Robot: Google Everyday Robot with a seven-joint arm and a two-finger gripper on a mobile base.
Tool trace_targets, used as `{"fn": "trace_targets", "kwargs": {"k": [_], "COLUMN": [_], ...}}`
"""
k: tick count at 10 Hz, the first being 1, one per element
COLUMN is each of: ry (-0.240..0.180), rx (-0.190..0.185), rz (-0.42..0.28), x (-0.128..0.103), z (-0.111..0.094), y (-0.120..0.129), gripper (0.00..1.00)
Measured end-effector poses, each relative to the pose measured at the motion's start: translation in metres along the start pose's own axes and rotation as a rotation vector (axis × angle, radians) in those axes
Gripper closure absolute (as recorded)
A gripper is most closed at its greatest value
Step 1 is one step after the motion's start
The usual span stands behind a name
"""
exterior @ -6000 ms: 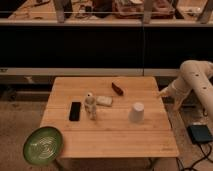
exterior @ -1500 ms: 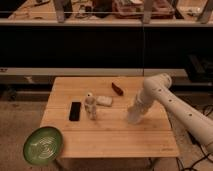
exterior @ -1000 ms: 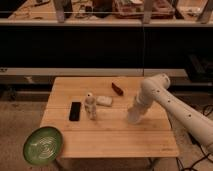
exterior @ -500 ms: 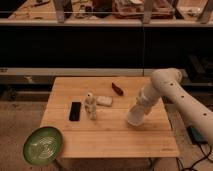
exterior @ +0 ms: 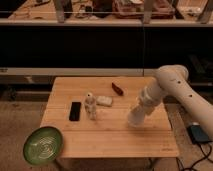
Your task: Place the ceramic cup in the ceramic bowl
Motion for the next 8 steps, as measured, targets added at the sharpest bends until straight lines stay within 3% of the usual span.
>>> {"fn": "trace_targets", "kwargs": {"k": [5,8], "ry": [-0.004,-0.047], "rx": [0.019,0.142], "rz": [-0.021,-0.217], "x": [-0.005,-0.054], "z": [0.001,-0.004], "y": [-0.012,-0.114], "gripper": [1.0,1.0]}}
